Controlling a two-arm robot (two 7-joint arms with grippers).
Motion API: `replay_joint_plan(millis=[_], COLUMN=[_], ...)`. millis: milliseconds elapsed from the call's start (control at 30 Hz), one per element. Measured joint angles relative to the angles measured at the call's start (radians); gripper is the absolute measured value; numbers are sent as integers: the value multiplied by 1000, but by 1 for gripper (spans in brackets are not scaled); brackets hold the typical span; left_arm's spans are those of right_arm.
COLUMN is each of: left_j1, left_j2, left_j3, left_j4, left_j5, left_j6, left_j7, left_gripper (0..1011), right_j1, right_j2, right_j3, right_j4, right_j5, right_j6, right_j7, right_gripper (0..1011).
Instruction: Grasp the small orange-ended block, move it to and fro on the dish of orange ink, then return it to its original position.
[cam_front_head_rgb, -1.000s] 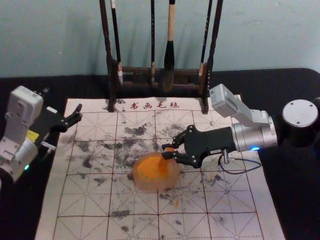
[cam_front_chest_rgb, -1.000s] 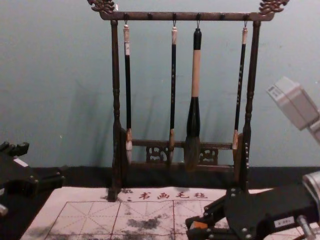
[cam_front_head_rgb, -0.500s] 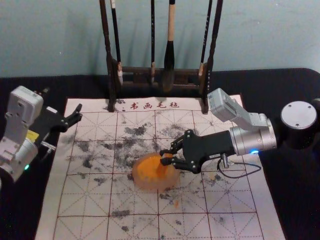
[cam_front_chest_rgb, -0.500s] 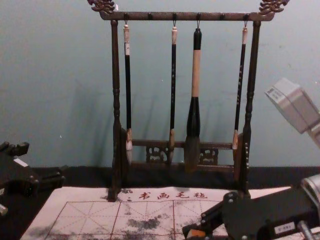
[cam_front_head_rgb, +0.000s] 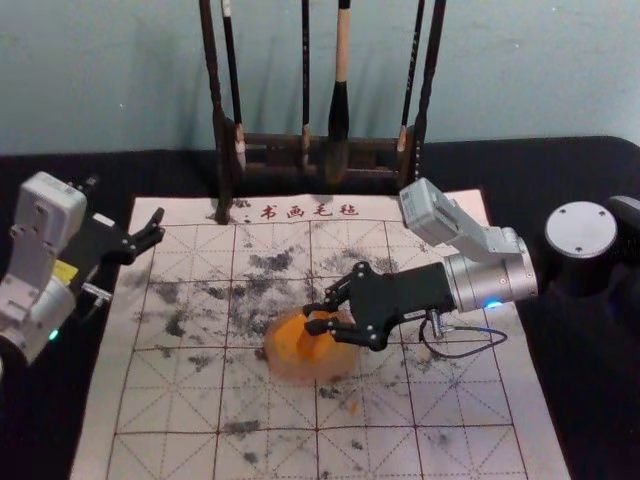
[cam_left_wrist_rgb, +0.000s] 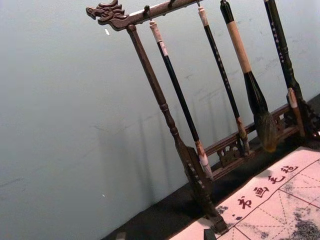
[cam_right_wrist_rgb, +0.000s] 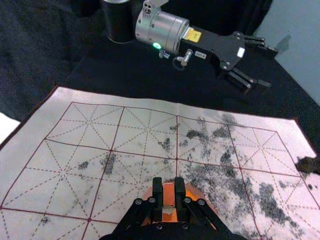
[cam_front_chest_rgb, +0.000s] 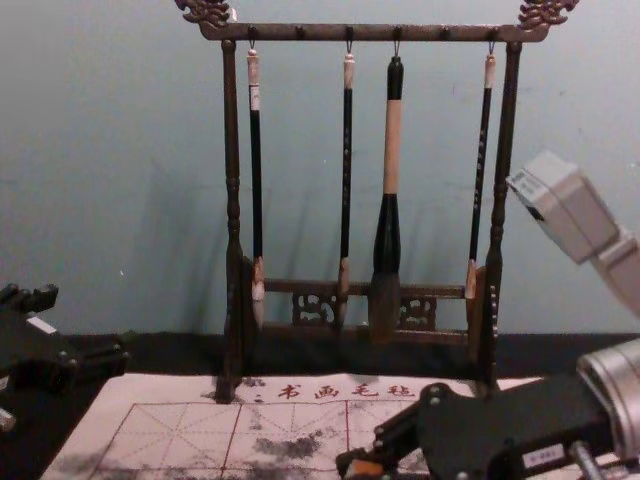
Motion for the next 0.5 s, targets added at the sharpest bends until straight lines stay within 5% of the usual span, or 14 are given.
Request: replay_joint_plan(millis=[500], left_j1=[0], left_j2=[0], left_j3=[0], left_j4=[0], left_j5=[0], left_j6=[0], left_j7=[0], left_gripper=[1001], right_j1=[29], right_j2=[-39], right_j3=[-20], right_j4=[53], right_j5=[-15], right_j6=[-25], right_j7=[7], right_gripper=[147])
